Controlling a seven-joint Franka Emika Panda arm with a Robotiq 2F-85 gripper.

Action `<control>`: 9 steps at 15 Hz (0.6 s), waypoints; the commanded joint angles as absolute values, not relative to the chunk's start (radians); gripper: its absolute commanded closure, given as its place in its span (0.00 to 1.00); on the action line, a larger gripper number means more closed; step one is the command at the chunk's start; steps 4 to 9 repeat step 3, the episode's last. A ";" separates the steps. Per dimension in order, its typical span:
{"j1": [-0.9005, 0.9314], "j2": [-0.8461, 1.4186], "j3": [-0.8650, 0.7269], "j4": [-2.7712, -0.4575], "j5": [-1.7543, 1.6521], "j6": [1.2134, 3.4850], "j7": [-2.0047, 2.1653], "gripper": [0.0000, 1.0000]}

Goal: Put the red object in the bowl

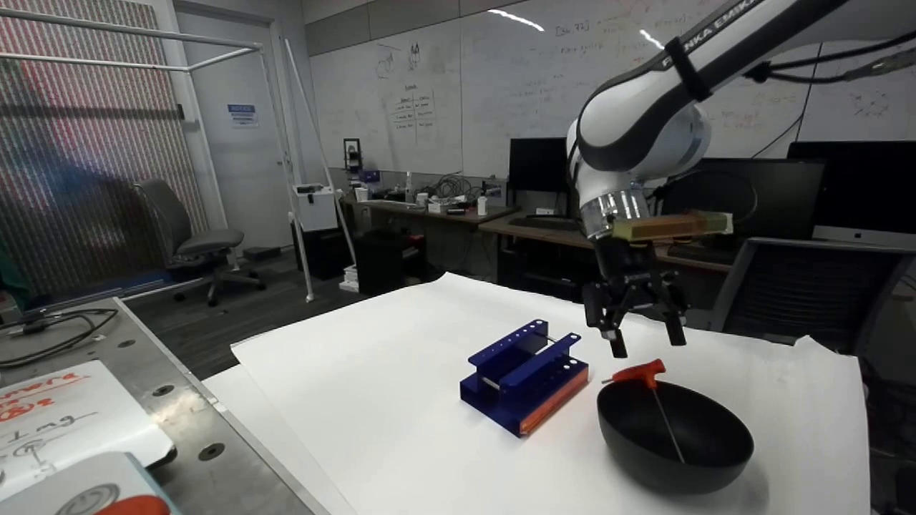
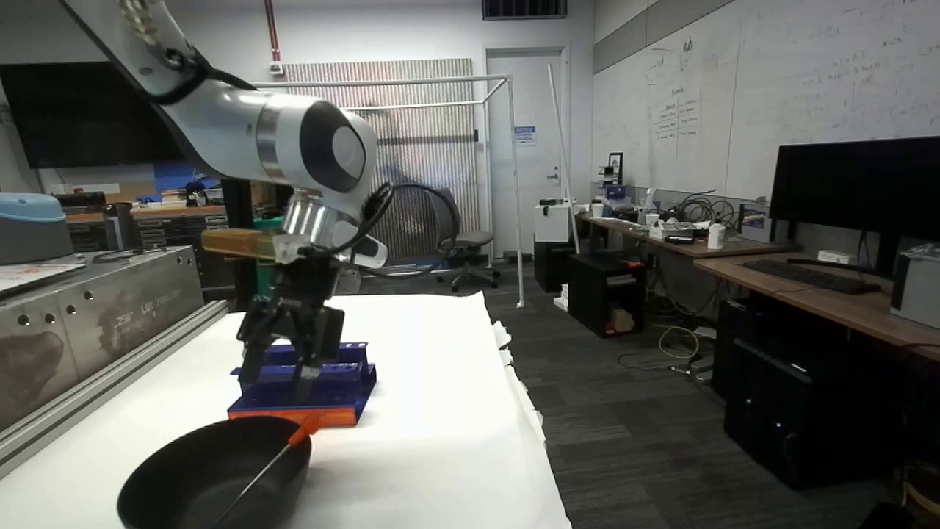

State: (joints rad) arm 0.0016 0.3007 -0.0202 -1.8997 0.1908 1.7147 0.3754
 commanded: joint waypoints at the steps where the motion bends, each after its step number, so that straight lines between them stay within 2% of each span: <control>1: 0.019 0.126 0.001 -1.991 0.222 1.777 0.302 0.00; 9: 0.027 0.070 0.017 -2.013 0.228 1.806 0.255 0.00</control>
